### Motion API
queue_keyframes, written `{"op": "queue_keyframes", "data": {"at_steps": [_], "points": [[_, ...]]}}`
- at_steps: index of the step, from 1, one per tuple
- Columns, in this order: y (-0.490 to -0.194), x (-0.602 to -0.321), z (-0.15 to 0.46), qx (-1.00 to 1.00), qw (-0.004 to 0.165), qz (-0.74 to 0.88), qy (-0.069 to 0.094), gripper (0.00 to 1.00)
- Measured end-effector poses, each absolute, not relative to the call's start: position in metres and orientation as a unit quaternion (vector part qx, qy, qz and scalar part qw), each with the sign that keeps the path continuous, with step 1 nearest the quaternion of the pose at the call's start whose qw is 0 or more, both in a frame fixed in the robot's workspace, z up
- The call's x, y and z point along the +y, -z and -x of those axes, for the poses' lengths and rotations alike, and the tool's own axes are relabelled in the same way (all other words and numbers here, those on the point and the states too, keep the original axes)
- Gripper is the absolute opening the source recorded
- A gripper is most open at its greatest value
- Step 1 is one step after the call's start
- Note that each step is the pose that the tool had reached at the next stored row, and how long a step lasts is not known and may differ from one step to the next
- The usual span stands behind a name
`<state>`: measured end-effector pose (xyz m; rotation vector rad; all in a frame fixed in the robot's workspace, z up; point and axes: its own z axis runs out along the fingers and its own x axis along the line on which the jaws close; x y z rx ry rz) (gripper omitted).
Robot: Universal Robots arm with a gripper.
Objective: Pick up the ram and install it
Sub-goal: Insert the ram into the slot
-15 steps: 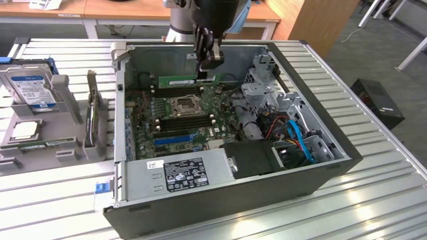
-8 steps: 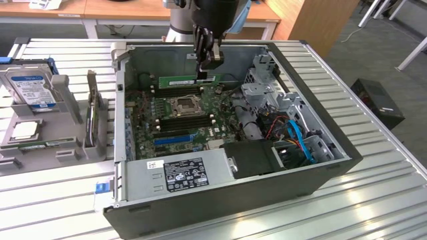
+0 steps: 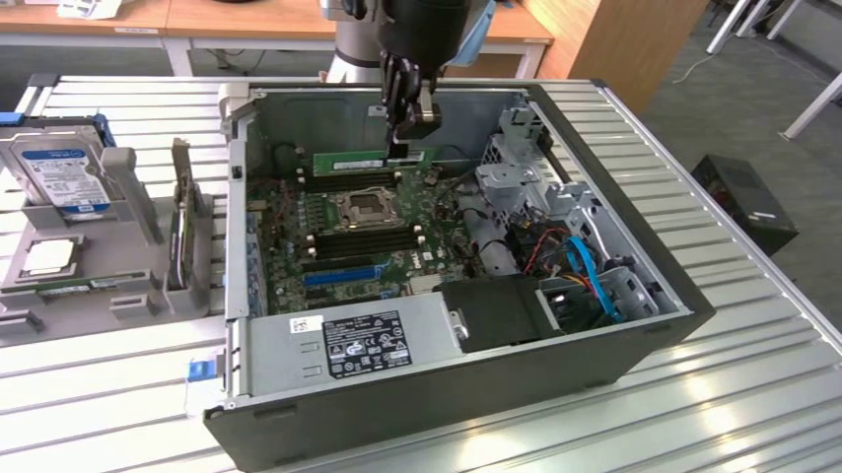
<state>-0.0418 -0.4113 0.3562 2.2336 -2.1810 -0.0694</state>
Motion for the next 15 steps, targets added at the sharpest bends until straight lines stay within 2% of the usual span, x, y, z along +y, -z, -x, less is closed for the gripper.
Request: {"op": "queue_keyframes", "data": {"at_steps": [15], "points": [[-0.3476, -0.4113, 0.0418, -0.698, 0.009, -0.715, 0.022, 0.12]]}}
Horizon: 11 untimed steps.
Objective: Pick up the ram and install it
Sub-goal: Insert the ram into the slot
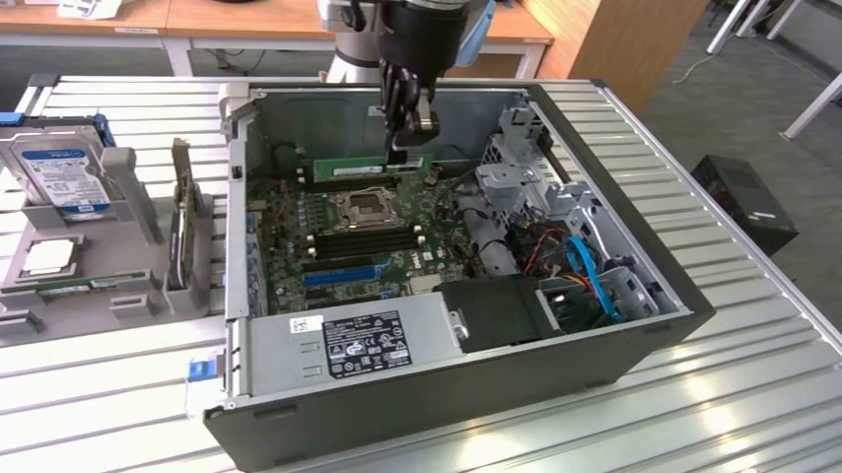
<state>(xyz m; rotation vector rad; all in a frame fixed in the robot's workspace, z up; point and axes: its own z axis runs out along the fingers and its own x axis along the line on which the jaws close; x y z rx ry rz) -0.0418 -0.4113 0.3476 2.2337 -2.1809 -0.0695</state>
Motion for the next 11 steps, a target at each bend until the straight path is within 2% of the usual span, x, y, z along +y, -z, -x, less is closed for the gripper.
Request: {"op": "queue_keyframes", "data": {"at_steps": [11], "points": [[-0.3398, -0.4113, 0.0418, -0.698, 0.010, -0.715, 0.022, 0.12]]}}
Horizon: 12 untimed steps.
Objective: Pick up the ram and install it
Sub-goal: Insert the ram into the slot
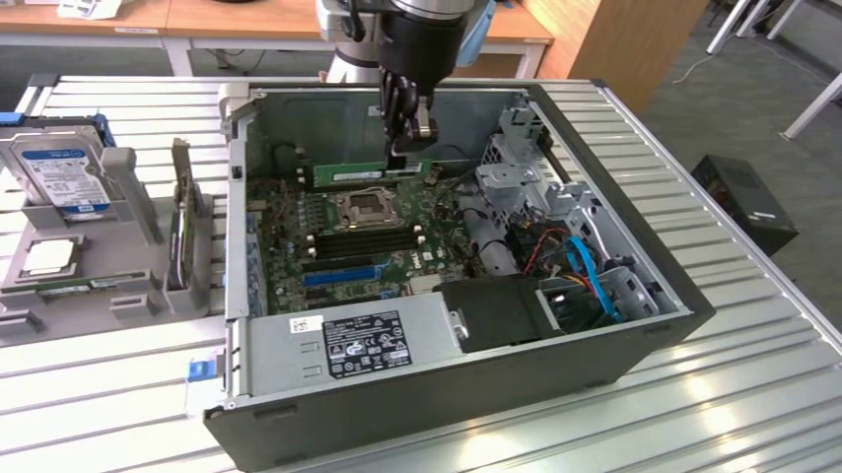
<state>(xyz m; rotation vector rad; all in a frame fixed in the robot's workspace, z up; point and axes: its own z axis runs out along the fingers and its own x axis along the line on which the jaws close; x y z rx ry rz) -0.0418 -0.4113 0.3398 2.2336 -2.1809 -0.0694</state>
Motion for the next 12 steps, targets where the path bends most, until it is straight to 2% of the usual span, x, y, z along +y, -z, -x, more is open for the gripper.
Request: {"op": "queue_keyframes", "data": {"at_steps": [12], "points": [[-0.3300, -0.4113, 0.0418, -0.698, 0.009, -0.715, 0.022, 0.12]]}}
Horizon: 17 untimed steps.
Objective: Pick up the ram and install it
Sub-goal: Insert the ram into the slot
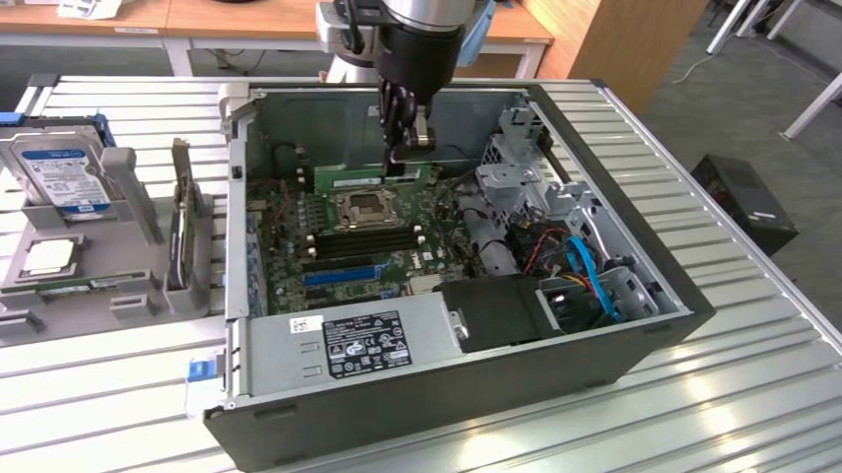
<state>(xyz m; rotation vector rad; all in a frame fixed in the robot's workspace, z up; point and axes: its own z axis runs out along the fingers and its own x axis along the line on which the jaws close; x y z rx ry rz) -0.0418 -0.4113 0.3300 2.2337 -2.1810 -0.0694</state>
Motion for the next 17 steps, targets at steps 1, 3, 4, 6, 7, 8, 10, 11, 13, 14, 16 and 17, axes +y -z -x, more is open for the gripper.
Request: {"op": "queue_keyframes", "data": {"at_steps": [1, 3, 4, 6, 7, 8, 10, 11, 13, 14, 16, 17], "points": [[-0.329, -0.411, 0.042, -0.698, 0.009, -0.715, 0.022, 0.12], [-0.327, -0.411, 0.042, -0.698, 0.010, -0.715, 0.022, 0.12], [-0.326, -0.411, 0.042, -0.698, 0.009, -0.715, 0.022, 0.12], [-0.324, -0.411, 0.042, -0.698, 0.010, -0.715, 0.022, 0.12], [-0.323, -0.411, 0.042, -0.698, 0.010, -0.715, 0.022, 0.12], [-0.322, -0.411, 0.042, -0.698, 0.010, -0.715, 0.022, 0.12], [-0.320, -0.411, 0.042, -0.698, 0.009, -0.715, 0.022, 0.12], [-0.320, -0.411, 0.042, -0.698, 0.009, -0.715, 0.022, 0.12], [-0.318, -0.411, 0.042, -0.698, 0.009, -0.715, 0.022, 0.12], [-0.317, -0.411, 0.042, -0.698, 0.010, -0.715, 0.022, 0.12], [-0.315, -0.411, 0.042, -0.698, 0.009, -0.715, 0.022, 0.12], [-0.314, -0.411, 0.042, -0.698, 0.009, -0.715, 0.022, 0.12]]}}
